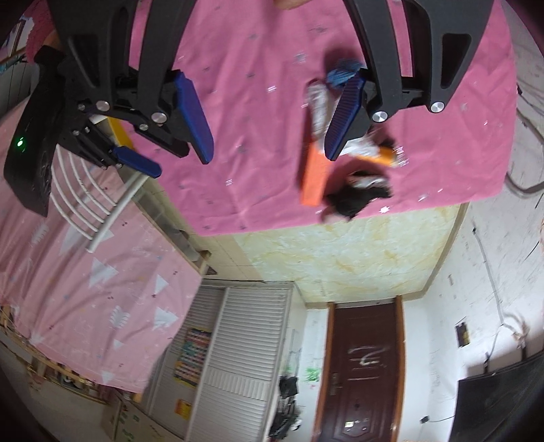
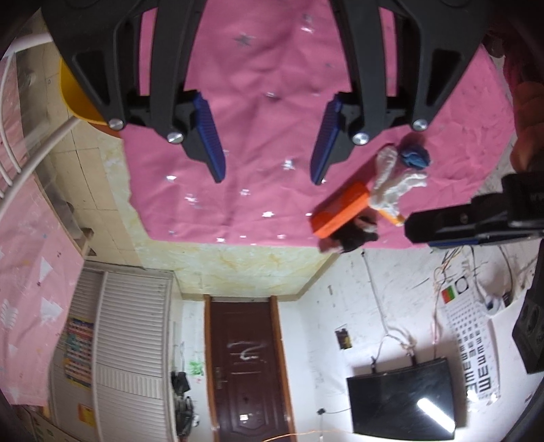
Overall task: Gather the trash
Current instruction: 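Move both open tools back over the table toward the remaining items, then grasp the blue knit ball with the left tool while the right tool grasps the white cloth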
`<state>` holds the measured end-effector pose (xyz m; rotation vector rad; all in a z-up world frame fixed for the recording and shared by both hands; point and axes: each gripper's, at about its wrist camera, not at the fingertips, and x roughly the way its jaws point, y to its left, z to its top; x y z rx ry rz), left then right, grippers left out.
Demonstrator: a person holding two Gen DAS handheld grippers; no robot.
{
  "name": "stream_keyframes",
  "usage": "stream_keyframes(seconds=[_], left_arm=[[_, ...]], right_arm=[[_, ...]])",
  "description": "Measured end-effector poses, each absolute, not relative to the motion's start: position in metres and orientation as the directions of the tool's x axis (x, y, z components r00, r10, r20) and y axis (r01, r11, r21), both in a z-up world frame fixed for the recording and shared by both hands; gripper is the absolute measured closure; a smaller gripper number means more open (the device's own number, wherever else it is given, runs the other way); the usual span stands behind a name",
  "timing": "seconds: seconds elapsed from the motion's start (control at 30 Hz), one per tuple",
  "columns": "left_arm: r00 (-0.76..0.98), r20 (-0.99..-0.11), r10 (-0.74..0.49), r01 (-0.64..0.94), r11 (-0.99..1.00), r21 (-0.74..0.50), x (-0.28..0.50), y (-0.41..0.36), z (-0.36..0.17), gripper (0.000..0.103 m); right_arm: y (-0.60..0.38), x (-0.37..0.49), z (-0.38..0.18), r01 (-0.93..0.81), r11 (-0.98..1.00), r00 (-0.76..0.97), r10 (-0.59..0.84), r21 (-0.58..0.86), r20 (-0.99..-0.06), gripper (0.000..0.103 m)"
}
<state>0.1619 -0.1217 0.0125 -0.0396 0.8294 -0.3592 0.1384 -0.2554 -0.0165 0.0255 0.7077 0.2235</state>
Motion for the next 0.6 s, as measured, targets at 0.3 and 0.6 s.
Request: stream_keyframes(seconds=[0.3,0.6], left_arm=[[0.579,-0.767,-0.277,0.234,0.957,-0.169,0.162,-0.072,-0.026,0.042],[0.507,-0.815,-0.281,0.238,0.954,-0.181,0.161,-0.061,-0.062,0.042]], right_arm=[[-0.219,0.151,-0.023,-0.229,0.969,0.715,0.233,0.094,-0.659,0.046],[-0.195,0.158,-0.028,-0.247,0.966,0.697,0.234,0.079,-0.678,0.038]])
